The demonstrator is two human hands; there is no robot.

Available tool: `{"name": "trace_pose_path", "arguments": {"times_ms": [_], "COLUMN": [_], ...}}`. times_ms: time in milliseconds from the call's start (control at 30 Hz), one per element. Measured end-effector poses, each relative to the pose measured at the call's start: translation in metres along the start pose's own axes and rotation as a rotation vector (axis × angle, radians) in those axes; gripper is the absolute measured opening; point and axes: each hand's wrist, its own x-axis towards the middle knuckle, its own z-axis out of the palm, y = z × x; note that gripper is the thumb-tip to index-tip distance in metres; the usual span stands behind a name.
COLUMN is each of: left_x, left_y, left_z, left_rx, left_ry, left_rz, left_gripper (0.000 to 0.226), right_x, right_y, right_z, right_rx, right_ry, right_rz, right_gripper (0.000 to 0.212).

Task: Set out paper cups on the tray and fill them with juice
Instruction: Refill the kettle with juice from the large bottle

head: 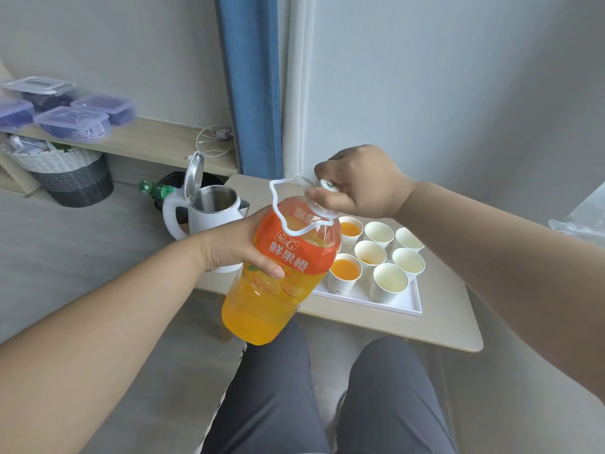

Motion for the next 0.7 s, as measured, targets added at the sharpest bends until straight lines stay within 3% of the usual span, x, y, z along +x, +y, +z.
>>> {"name": "trace_pose_path", "arguments": {"times_ms": [200, 400, 467, 567, 667, 700], "left_x": [0.004, 0.008, 0.011, 0.017, 0.034, 0.04], "left_y": [-0.013, -0.02, -0.015, -0.002, 0.017, 0.023], "left_z": [0.011, 0.022, 0.025, 0.019, 0.004, -0.001], "left_rx": [-0.03, -0.029, -0.034, -0.118, -0.156, -0.168], "left_ry": [0.144, 0.297, 0.427, 0.628, 0.742, 0.782], "left_rz": [-0.01, -0.035, -0.038, -0.007, 0.056, 0.068], "left_gripper": [0.104, 0.11, 0.105, 0.097, 0.095, 0.093], "right_x": [0.001, 0.003, 0.001, -0.009, -0.02, -0.02], "right_y": [-0.011, -0.012, -0.013, -0.015, -0.017, -0.018], "right_z": [0.011, 0.021, 0.024, 0.035, 0.058, 0.064], "right_rx": [-0.02, 0.027, 0.28, 0.886, 1.198, 1.278], "right_ry": [-0.166, -0.217, -0.133, 0.161, 0.079, 0.026], "right_rz": [0.421, 0.647, 0.805, 1.106, 1.296, 1.313], "right_gripper": [0.055, 0.045, 0.046, 0.039, 0.015, 0.019]}}
